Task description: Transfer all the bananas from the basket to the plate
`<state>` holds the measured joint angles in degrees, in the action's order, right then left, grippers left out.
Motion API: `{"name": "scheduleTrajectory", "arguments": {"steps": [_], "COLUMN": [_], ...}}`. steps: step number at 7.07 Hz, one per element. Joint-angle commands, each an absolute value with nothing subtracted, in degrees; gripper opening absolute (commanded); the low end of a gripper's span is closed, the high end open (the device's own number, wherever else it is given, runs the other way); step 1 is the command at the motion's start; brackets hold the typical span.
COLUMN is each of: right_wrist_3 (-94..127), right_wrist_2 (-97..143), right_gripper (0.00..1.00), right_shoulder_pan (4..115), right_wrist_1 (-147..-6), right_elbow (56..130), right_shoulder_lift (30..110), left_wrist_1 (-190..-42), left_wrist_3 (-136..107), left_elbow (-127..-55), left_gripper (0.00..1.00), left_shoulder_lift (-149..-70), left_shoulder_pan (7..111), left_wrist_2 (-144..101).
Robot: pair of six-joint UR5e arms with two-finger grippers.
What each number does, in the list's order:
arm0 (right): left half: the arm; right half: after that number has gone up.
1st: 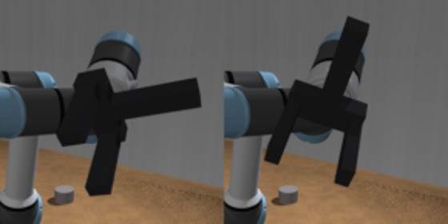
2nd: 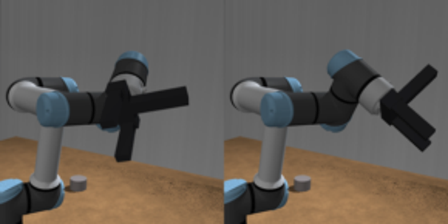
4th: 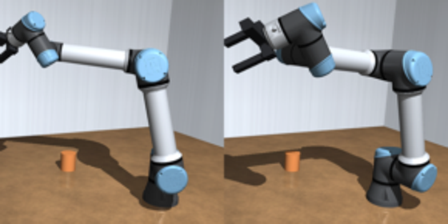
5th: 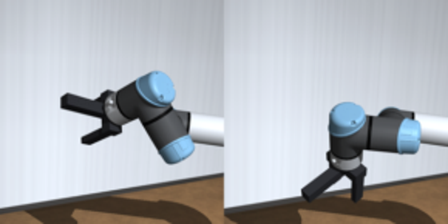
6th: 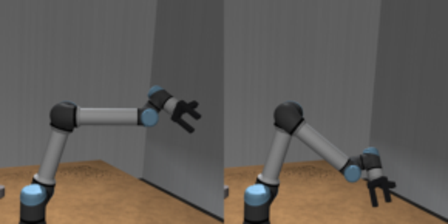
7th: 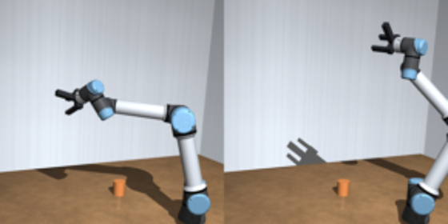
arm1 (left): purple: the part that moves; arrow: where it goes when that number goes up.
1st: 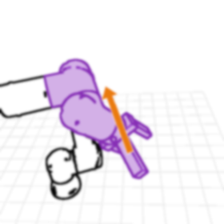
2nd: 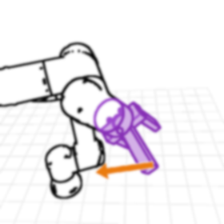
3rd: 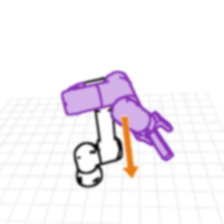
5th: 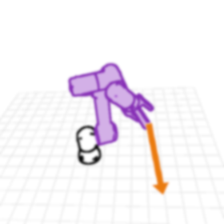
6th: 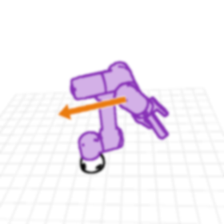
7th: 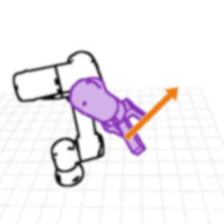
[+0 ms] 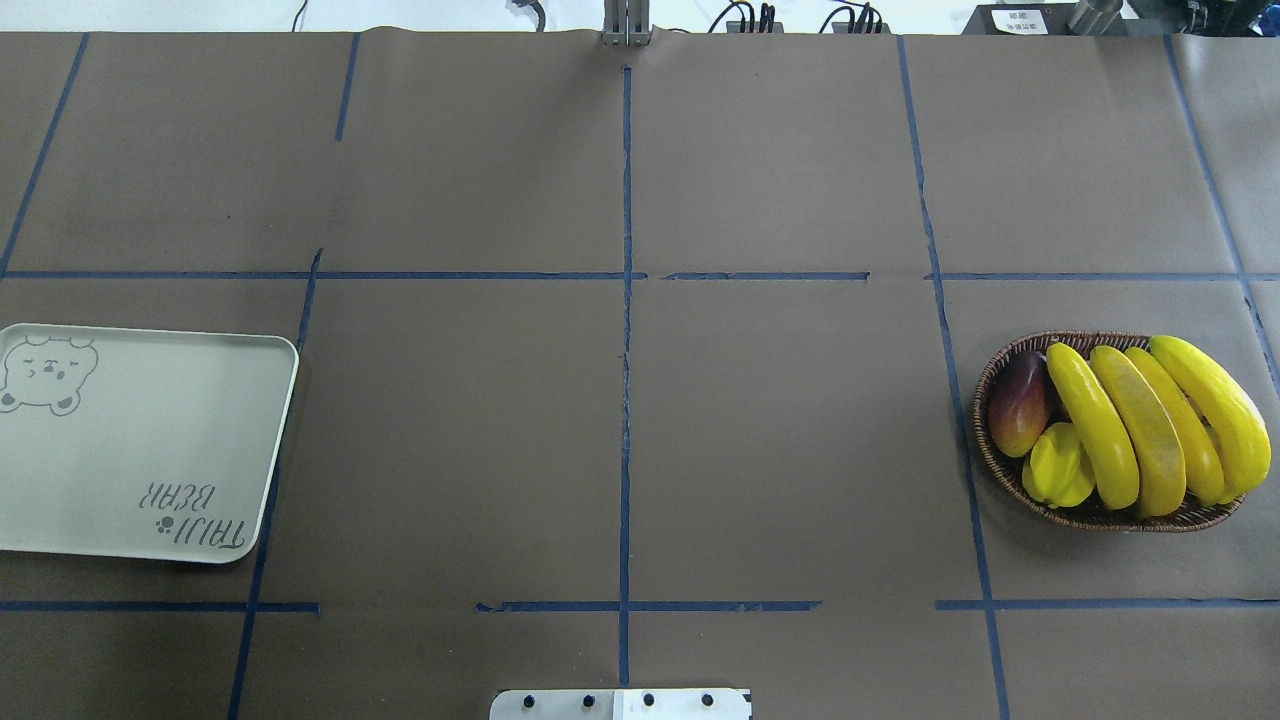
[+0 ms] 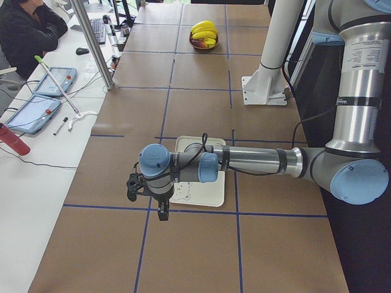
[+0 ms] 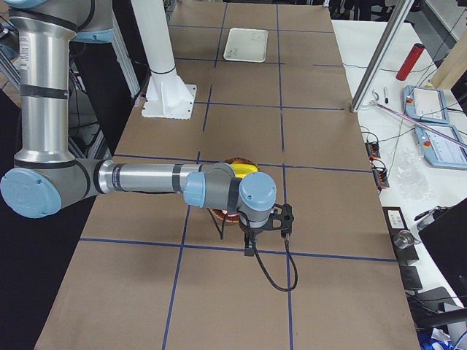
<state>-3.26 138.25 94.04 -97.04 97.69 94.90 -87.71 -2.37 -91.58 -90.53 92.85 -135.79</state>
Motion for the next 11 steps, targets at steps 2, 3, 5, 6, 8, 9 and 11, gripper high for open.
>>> {"name": "scheduleTrajectory", "arguments": {"steps": [2,3,5,6,8,9,11], "right_wrist_3": [-2.73,-2.55,-2.37,-2.46,-2.20,-2.28,-1.50], "right_wrist_2": [138.25,138.25,138.25,138.25,138.69,138.87,140.43], "right_gripper": [1.00,1.00,1.00,1.00,1.00,1.00,1.00], "right_shoulder_pan": [94.04,94.04,93.96,93.61,92.47,89.76,82.12], "right_wrist_1": [-96.94,-96.94,-96.94,-96.86,-97.03,-97.55,-97.12], "right_elbow": [98.17,98.17,98.35,98.44,100.62,100.81,99.59], "right_shoulder_lift": [95.01,94.84,94.22,93.96,91.86,88.19,87.80], "left_wrist_1": [-87.71,-87.71,-87.71,-87.71,-87.80,-87.72,-87.80], "left_wrist_3": [-2.37,-2.37,-2.37,-2.37,-2.55,-2.46,-2.55], "left_elbow": [-91.58,-91.58,-91.58,-91.58,-91.67,-91.76,-92.19], "left_gripper": [1.00,1.00,1.00,1.00,1.00,1.00,1.00], "left_shoulder_lift": [-90.62,-90.53,-90.62,-90.62,-90.70,-90.70,-90.62], "left_shoulder_pan": [92.73,92.72,92.72,92.72,92.64,92.64,92.64], "left_wrist_2": [-135.70,-135.70,-135.70,-135.70,-135.79,-135.79,-135.79]}}
